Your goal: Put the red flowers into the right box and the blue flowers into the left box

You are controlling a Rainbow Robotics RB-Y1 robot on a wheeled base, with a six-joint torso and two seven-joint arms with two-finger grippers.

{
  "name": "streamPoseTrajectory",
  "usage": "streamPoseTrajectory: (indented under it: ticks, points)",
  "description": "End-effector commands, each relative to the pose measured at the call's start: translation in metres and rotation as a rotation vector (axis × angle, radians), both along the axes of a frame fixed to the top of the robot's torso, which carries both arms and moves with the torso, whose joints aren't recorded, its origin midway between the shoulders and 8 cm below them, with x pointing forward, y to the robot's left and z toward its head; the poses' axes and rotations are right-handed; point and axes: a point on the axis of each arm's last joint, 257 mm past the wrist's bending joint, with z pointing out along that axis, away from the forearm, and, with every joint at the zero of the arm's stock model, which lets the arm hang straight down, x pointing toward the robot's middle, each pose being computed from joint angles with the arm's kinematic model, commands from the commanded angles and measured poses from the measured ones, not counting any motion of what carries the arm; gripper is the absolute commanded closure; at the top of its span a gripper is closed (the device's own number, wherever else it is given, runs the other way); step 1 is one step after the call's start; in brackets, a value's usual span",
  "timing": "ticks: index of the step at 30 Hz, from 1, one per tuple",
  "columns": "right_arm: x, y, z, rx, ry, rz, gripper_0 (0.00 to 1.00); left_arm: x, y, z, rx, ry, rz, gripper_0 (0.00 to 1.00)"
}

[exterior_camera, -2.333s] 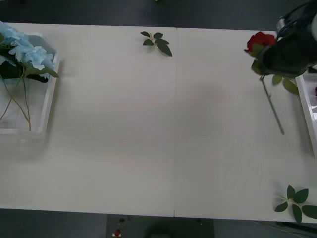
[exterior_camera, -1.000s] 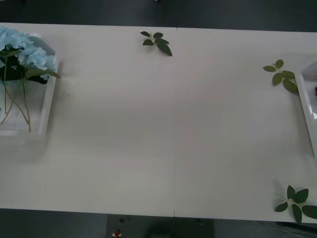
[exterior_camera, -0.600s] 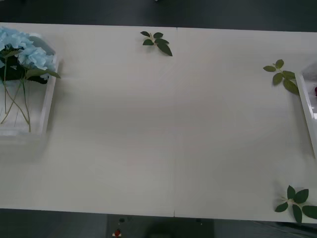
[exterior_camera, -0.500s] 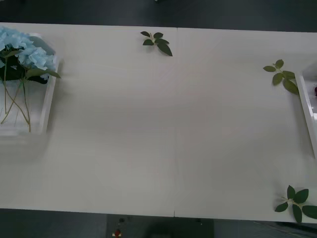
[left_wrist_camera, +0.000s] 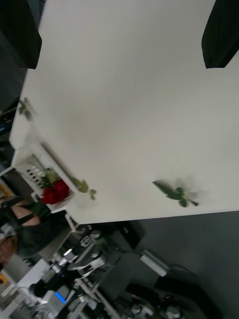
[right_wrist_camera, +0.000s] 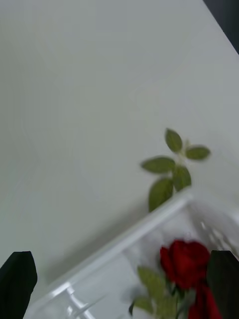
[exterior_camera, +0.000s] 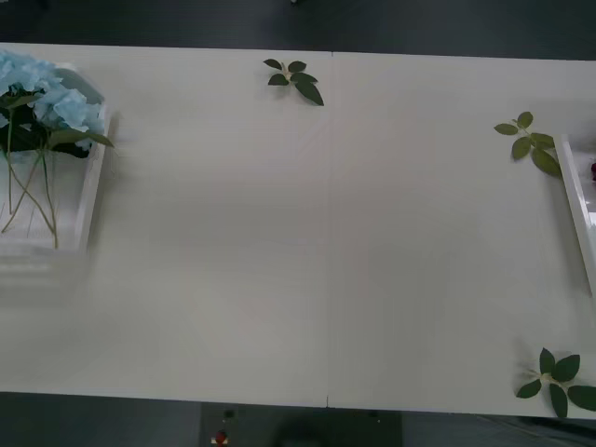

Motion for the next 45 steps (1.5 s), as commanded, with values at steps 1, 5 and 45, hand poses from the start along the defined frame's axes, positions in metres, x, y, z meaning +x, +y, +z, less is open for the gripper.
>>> streamPoseTrajectory:
  ticks: [1, 5, 45]
  points:
    - [0.000, 0.060, 0.005, 0.144, 0.014, 0.113, 0.00, -0.011, -0.023, 0.008, -0.016, 0.010, -0.074, 0.06]
    - [-0.014, 0.111, -0.009, 0.309, 0.087, 0.213, 0.00, -0.019, -0.051, 0.008, -0.012, 0.003, -0.141, 0.06]
    - [-0.054, 0.224, -0.063, 0.585, 0.341, 0.418, 0.00, -0.056, -0.290, -0.150, 0.714, -0.537, -0.603, 0.06]
